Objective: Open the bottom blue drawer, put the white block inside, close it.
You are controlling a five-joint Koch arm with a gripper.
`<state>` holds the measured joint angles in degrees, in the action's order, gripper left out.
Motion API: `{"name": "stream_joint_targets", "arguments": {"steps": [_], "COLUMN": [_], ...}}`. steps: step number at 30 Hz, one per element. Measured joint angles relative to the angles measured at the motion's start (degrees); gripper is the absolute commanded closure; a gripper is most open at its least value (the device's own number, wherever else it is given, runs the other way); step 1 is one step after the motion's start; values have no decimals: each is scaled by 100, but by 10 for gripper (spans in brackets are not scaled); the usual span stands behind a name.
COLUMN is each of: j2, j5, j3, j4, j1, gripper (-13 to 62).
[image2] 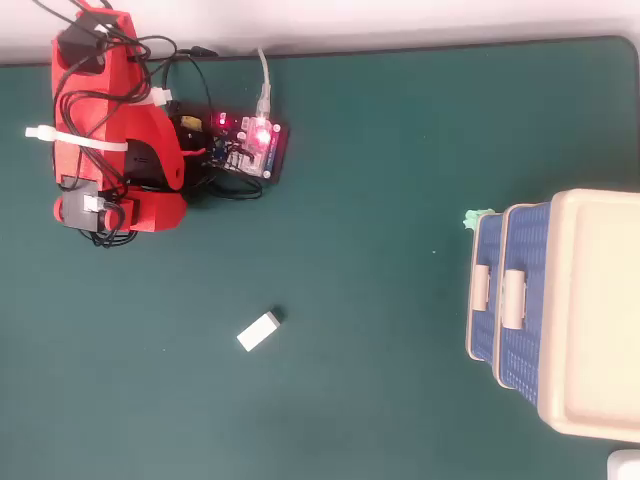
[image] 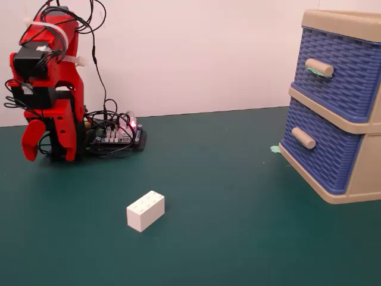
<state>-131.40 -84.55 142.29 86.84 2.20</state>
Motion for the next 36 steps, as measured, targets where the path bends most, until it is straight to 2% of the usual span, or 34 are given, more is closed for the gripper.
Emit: {"name": "stream_joint_targets", "arguments": {"steps": [11,17,20,22,24,25,28,30,32,36], "j2": [0,0,35,264,677,1046,1986,2382,2681,3489], "j5": [0,-114,-677,-1846,-3261,-4447,-6442,-7066,-7567,-7734], "j3": [-18,-1714,-2681,-3094,-3331,-3393,-3384,-3226,-2329,-1529], "j4": [9,677,659,352,-334,-1072,-3085,-4333,-6196,-9413], "j1": [0,141,888,2030,3340,4447,6258,6697,7031,7523], "gripper": [154,157,157,156,155,155,157,158,158,158]}}
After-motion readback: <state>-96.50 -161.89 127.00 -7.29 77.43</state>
